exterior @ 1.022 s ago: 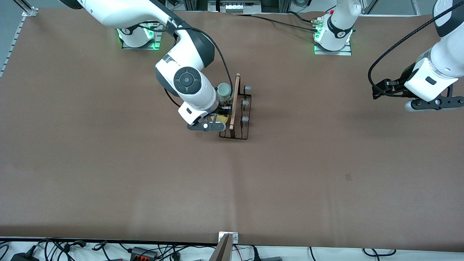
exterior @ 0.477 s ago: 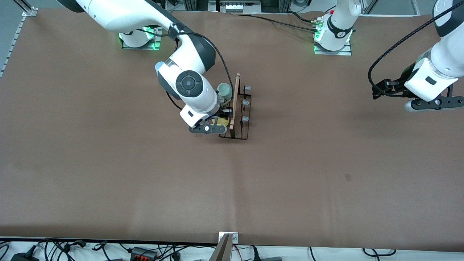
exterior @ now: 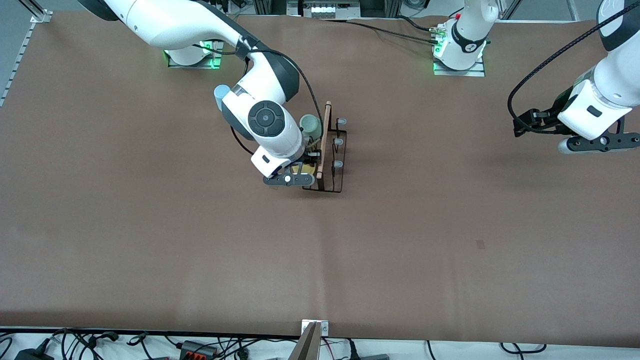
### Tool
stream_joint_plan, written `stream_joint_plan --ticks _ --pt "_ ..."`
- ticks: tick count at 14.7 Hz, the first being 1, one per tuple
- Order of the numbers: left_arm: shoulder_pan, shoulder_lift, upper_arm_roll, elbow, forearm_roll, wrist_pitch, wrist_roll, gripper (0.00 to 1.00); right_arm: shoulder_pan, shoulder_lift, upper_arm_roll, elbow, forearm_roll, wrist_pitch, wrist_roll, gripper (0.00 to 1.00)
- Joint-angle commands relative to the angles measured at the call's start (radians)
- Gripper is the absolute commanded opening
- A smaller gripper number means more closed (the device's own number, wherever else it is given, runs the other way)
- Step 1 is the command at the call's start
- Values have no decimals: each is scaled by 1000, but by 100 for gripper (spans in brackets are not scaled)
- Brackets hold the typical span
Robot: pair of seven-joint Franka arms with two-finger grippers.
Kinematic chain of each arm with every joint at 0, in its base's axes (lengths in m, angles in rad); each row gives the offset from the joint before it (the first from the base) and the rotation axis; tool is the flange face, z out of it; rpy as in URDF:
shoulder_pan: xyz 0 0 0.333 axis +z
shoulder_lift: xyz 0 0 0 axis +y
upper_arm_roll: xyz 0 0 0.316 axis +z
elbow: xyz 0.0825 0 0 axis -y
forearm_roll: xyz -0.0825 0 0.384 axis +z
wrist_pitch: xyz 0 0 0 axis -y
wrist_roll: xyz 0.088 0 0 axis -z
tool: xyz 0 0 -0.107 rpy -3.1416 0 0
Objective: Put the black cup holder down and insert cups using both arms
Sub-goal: 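Lower the yellow cup mouth-down onto a holder peg with the right gripper, then open the right gripper and lift it away from the yellow cup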
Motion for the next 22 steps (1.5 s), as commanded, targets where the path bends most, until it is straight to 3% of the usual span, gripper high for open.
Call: stream_joint_plan --ticks 1,2,3,4,8,16,22 --pt "9 -13 -10 -10 17 -6 5 100 12 18 1 14 -22 4 25 16" --pt "11 -13 -10 -10 17 -6 5 100 12 20 1 13 -24 4 24 21" --pt "11 -13 -10 -10 17 -6 5 100 10 21 1 14 -24 3 25 66" --pt "11 -13 -10 -9 17 -6 3 100 10 20 1 14 -24 3 27 100" --pt "11 -13 -10 -9 17 -6 3 100 4 10 3 20 -24 3 66 100" --pt "11 -13 -10 -10 12 -6 -2 100 -43 -68 -3 163 -27 -149 47 100" --pt "5 -13 -12 -10 20 -6 5 100 -219 -143 -11 210 -22 -267 19 100"
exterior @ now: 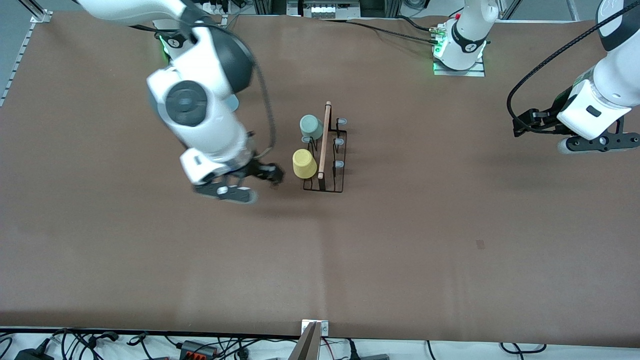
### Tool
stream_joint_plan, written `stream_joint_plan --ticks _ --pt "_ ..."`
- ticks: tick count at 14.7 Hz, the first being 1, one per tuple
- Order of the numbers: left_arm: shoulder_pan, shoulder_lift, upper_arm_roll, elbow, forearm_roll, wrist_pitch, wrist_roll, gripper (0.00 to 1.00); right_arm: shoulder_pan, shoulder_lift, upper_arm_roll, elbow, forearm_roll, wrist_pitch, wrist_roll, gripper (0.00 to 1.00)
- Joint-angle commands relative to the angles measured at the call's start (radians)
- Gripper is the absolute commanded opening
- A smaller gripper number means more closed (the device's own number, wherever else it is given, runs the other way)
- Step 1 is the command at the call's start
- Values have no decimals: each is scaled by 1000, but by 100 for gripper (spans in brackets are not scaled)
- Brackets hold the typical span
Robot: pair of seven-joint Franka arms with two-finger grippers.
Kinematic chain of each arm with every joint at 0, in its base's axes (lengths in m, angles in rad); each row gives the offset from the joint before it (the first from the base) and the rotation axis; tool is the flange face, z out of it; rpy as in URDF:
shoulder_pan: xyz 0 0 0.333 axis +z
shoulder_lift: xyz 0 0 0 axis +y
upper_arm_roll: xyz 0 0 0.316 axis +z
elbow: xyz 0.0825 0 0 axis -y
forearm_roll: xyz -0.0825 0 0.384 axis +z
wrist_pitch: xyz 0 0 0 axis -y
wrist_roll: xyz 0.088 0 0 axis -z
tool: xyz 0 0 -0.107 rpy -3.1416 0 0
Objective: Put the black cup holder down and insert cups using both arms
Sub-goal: 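Open the right gripper and lift it away from the yellow cup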
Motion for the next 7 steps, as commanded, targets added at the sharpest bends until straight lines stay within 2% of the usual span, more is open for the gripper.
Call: stream_joint_plan --ticks 1,5,6,7 --pt "3 -13 -9 -10 21 -7 6 100 -96 -38 14 2 -7 -59 -53 100" --pt "2 -12 -9 -10 22 -6 48 100 -225 -67 8 1 -7 -93 -243 100" --pt "0 -12 -9 -10 22 -6 46 100 -245 -89 -8 1 -5 -93 -297 100" --pt "0 -12 -9 -10 22 -6 42 100 -247 -99 -50 -1 0 -93 -363 100"
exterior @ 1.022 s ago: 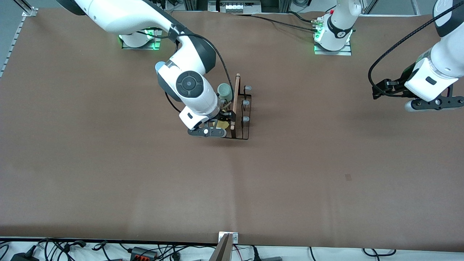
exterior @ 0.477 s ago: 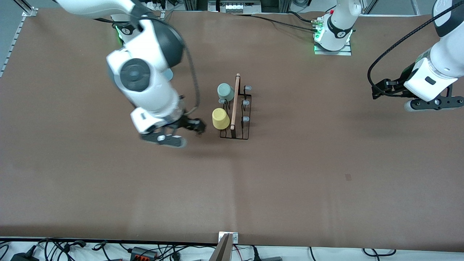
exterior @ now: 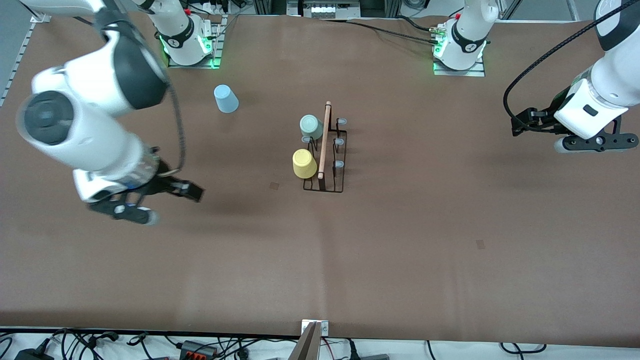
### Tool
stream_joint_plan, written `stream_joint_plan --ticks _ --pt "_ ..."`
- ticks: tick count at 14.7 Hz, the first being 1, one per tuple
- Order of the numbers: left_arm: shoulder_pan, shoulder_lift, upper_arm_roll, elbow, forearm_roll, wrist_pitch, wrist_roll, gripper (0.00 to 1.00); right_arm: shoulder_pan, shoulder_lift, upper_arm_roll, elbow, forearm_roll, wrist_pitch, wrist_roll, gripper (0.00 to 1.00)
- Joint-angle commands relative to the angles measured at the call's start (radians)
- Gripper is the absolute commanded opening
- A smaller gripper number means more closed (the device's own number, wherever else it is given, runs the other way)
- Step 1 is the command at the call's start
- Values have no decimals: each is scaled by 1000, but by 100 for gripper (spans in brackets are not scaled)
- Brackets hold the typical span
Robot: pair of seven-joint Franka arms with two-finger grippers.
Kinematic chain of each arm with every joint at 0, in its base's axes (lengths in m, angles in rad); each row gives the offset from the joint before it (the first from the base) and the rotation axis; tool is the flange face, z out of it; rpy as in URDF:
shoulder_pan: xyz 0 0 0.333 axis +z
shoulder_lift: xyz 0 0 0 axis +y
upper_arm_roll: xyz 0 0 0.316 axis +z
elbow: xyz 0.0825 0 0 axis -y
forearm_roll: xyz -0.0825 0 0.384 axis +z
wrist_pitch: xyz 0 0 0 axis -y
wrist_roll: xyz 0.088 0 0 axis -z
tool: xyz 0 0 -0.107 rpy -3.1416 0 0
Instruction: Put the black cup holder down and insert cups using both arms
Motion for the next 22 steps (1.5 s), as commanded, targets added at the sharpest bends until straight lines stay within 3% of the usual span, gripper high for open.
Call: stream_joint_plan --ticks 1,3,5,8,15,22 --pt "1 -12 -4 -10 20 -7 7 100 -16 -51 -95 -8 6 -17 -168 100" --pt "1 -12 -4 -10 20 -7 7 100 39 -90 -255 -10 70 -15 -321 100" --pt "1 -12 -4 -9 21 -10 6 100 91 -113 -439 -16 205 -15 -425 100" --pt "1 -12 -7 -9 23 -30 -13 100 93 -149 -560 -41 297 -15 -550 100" --pt "1 1 -12 19 23 -32 -2 100 79 -239 -584 -57 277 -149 -615 100" --pt "8 -1 -10 21 21 -30 -13 100 102 -403 -573 -349 225 3 -622 100"
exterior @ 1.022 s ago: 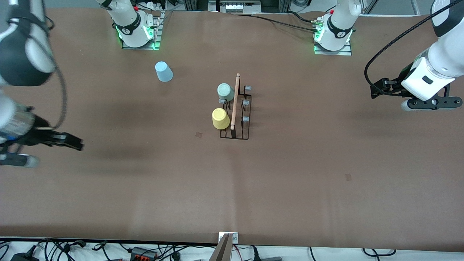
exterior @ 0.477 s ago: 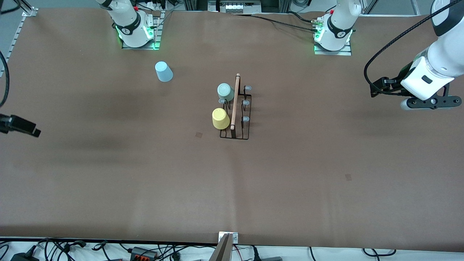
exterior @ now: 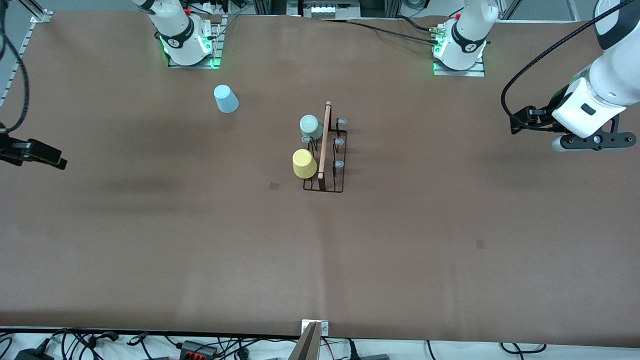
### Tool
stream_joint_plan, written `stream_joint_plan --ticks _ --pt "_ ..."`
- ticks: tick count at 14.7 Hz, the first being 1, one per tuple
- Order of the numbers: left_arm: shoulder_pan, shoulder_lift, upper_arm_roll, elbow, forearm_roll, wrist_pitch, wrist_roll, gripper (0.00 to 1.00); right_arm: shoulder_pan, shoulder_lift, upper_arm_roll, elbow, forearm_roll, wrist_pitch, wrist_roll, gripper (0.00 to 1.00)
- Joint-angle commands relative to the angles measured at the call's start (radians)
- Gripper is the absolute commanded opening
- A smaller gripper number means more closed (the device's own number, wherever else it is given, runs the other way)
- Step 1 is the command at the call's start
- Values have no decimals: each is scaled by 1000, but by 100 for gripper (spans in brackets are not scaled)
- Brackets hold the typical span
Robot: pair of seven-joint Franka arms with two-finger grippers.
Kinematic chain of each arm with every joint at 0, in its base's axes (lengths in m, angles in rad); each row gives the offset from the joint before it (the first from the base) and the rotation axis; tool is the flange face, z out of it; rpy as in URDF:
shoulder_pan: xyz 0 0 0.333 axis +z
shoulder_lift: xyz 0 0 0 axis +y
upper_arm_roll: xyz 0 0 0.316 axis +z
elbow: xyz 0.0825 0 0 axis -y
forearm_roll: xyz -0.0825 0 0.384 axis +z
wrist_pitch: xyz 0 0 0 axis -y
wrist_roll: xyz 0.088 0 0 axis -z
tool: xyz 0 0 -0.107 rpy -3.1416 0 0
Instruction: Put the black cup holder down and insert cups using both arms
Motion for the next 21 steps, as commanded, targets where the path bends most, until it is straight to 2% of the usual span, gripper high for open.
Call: stream_joint_plan --ticks 1,5,11,21 --pt "9 -2 -4 17 21 -8 -7 100 6 -109 4 -168 -29 83 -28 100" --pt "10 -4 5 17 9 -4 -12 100 2 -195 2 -274 -34 106 -40 100" --pt "10 -5 0 17 8 -4 -78 100 0 -192 2 -245 -30 92 -57 100" --pt "10 -5 5 17 8 -4 -78 100 10 -194 4 -243 -27 91 -42 100"
